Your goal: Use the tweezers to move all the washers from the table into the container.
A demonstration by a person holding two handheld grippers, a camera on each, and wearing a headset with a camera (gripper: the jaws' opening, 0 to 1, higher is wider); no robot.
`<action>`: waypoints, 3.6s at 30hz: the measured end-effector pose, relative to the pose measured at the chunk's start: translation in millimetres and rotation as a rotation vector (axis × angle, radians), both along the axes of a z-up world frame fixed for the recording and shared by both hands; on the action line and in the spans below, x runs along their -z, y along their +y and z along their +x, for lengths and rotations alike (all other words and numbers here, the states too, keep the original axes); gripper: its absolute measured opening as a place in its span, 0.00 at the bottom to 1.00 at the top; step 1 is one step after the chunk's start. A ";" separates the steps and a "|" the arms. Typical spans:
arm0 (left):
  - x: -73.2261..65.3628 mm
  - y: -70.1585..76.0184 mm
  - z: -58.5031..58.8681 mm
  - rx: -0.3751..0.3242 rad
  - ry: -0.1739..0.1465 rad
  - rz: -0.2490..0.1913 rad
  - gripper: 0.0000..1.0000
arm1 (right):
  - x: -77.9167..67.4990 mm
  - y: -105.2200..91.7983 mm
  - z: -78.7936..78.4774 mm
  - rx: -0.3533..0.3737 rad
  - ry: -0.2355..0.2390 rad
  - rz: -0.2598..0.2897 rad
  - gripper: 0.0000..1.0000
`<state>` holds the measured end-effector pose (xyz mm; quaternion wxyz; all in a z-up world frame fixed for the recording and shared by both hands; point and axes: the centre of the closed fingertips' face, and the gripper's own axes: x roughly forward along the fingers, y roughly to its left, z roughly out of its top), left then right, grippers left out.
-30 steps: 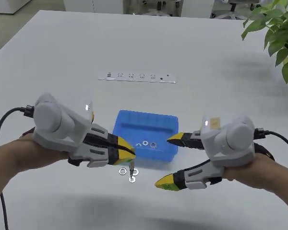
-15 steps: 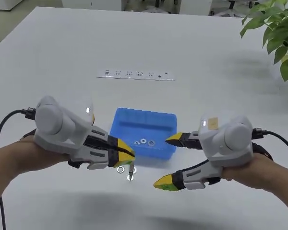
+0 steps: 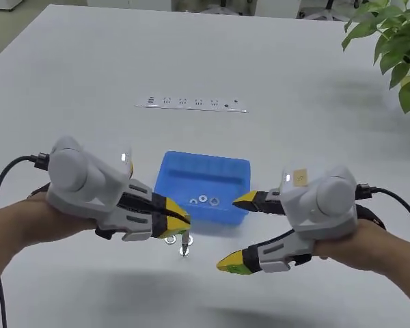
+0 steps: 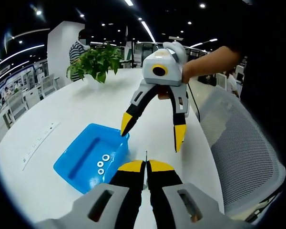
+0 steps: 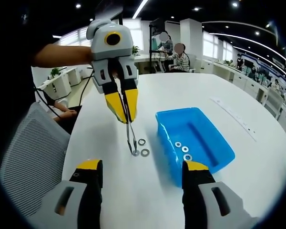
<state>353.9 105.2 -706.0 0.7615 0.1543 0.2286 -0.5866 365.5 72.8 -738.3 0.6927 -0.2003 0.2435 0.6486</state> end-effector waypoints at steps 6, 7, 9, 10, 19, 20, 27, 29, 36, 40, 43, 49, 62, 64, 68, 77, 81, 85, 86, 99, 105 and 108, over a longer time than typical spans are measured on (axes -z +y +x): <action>-0.1 3.2 -2.9 0.030 0.004 0.027 0.06 | -2.3 9.5 -2.9 -0.039 -0.020 0.021 0.62; 0.0 3.3 -3.5 0.035 0.007 0.030 0.06 | -2.6 11.4 -3.3 -0.046 -0.021 0.024 0.61; 0.1 3.6 -4.3 0.047 0.011 0.040 0.06 | -3.2 15.1 -3.4 -0.059 -0.031 0.030 0.57; 0.2 3.9 -4.7 0.054 0.013 0.046 0.06 | -3.3 16.8 -3.7 -0.066 -0.034 0.033 0.56; 1.6 8.2 -5.0 0.097 0.012 0.107 0.06 | 5.3 33.7 -10.1 -0.151 -0.074 0.001 0.45; 1.7 8.4 -5.2 0.099 0.014 0.109 0.06 | 6.3 35.0 -11.1 -0.159 -0.076 -0.002 0.44; 2.3 8.5 -6.2 0.109 0.018 0.118 0.06 | 14.6 45.5 -14.3 -0.198 -0.090 -0.025 0.33; 2.5 8.6 -6.2 0.109 0.020 0.117 0.06 | 17.8 47.7 -16.0 -0.211 -0.085 -0.033 0.30; 2.0 7.5 -6.4 0.108 0.018 0.120 0.06 | 24.4 56.9 -18.2 -0.240 -0.089 -0.049 0.23; 1.7 6.1 -5.8 0.107 0.016 0.120 0.06 | 26.5 60.9 -17.0 -0.252 -0.096 -0.060 0.18; 1.6 4.8 -4.7 0.106 0.016 0.119 0.06 | 28.7 62.5 -16.3 -0.255 -0.096 -0.074 0.16; 1.5 3.0 -3.7 0.102 0.015 0.119 0.06 | 34.0 62.0 -18.2 -0.265 -0.088 -0.101 0.12; 4.3 5.3 -2.2 0.098 0.021 0.121 0.06 | 37.1 61.2 -18.3 -0.263 -0.112 -0.115 0.09; 4.5 5.6 -2.7 0.097 0.023 0.119 0.06 | 37.1 61.3 -18.6 -0.267 -0.119 -0.114 0.09; 5.0 6.3 -3.6 0.093 0.026 0.116 0.07 | 36.5 61.5 -19.0 -0.255 -0.113 -0.104 0.08; 5.9 5.7 -2.4 0.090 0.017 0.120 0.07 | 36.9 61.1 -17.8 -0.230 -0.086 -0.119 0.10; 6.4 7.0 -1.3 0.087 0.015 0.126 0.07 | 37.0 61.8 -19.2 -0.221 -0.072 -0.115 0.13; 6.6 7.1 -1.2 0.082 0.015 0.127 0.07 | 37.6 63.7 -19.9 -0.224 -0.080 -0.117 0.14; 6.5 6.9 -1.3 0.082 0.014 0.127 0.07 | 37.3 64.3 -19.7 -0.223 -0.082 -0.116 0.13; 6.3 5.2 -4.4 0.081 0.027 0.123 0.07 | 36.6 66.3 -20.0 -0.220 -0.095 -0.107 0.08; 5.8 4.8 -5.5 0.069 0.035 0.121 0.07 | 36.5 65.8 -20.3 -0.231 -0.098 -0.110 0.08; 5.5 4.5 -6.2 0.069 0.035 0.122 0.07 | 35.9 65.8 -21.3 -0.236 -0.098 -0.110 0.08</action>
